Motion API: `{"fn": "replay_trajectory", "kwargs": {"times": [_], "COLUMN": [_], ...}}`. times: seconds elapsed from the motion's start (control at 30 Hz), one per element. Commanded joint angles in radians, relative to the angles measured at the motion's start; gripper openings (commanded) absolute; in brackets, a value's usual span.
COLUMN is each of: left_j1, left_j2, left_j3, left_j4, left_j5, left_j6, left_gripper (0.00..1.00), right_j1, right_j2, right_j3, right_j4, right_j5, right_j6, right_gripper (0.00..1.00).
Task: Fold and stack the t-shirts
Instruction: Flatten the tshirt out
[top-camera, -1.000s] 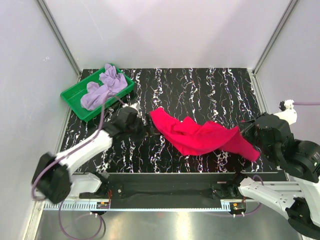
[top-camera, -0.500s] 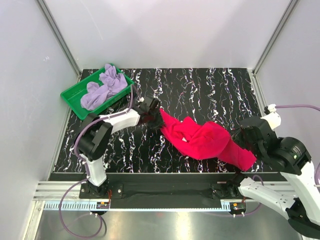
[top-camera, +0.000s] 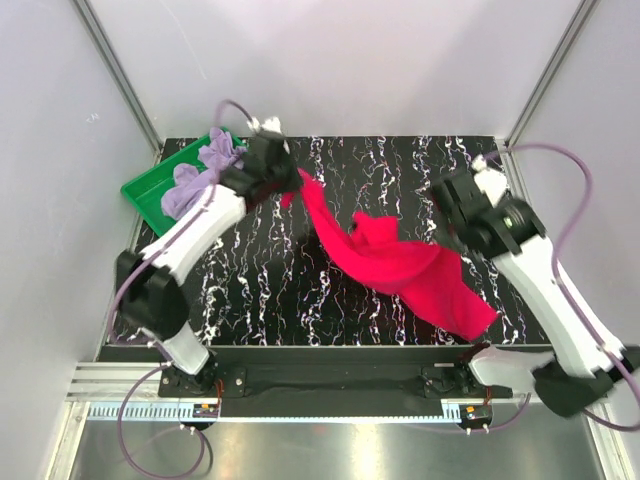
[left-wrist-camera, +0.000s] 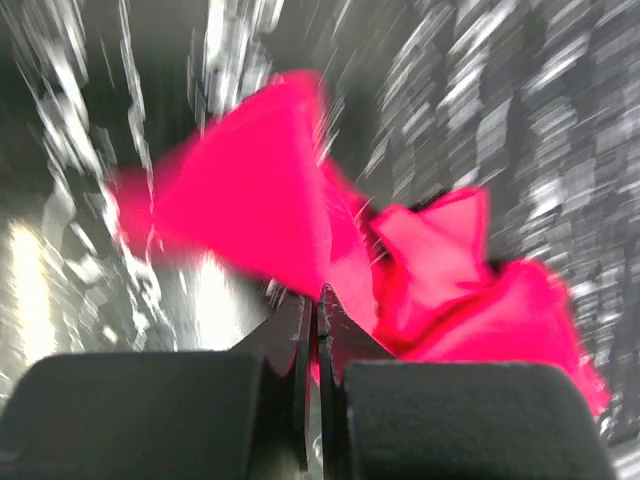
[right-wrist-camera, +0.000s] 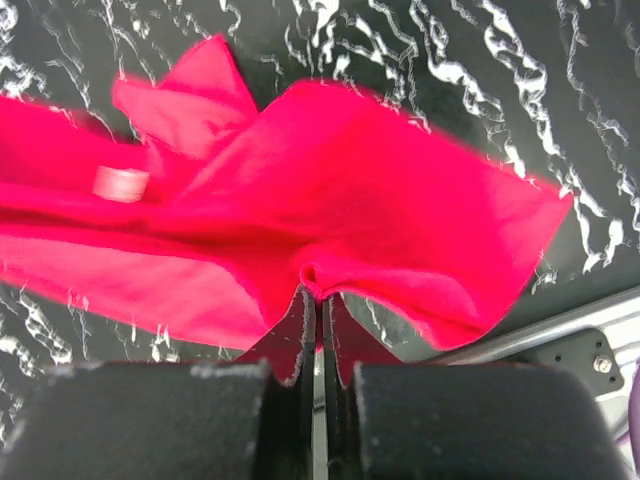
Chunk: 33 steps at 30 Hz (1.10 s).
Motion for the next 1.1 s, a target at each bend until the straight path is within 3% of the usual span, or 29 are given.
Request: {"fn": "replay_trajectory", "kwargs": {"times": [0.0,0.1,0.13,0.17,0.37,0.47,0.7,1.07], "left_j1": [0.057,0.102,0.161,0.162,0.240,0.258,0.284,0.286], "left_j2": [-0.166,-0.183,-0.176,-0.176,-0.069,-0.019,-0.043,-0.273], "left_j3": [0.190,0.291,0.349,0.350,0.515,0.624,0.681,0.519], "left_j4": [-0.010,-0.015,0.014,0.014,0.089,0.105,0.080,0.086], "left_j5": [-0.124,-0.117,-0.051,-0.028,0.159,0.199,0.193,0.210], "left_j6": [0.165,0.177,0.174,0.174,0.115,0.088,0.147,0.263], "left_gripper": [0.00,0.00,0.00,0.00,0.00,0.00,0.00,0.00], "right_j1": [-0.154,-0.242,-0.324,-0.325,-0.399,-0.434,-0.451,-0.459], "right_j2": [0.114,0.229,0.308,0.309,0.487,0.536,0.437,0.450], "right_j3": [0.113,0.260,0.405,0.407,0.924,1.057,0.822,0.951], "right_j4": [0.109,0.119,0.090,0.090,-0.085,-0.149,-0.065,-0.136], "right_j5": [-0.143,-0.207,-0.256,-0.256,-0.255,-0.297,-0.345,-0.307], "right_j6": [-0.237,-0.307,-0.341,-0.341,-0.423,-0.444,-0.437,-0.458], "right_gripper": [0.00,0.00,0.00,0.00,0.00,0.00,0.00,0.00]}}
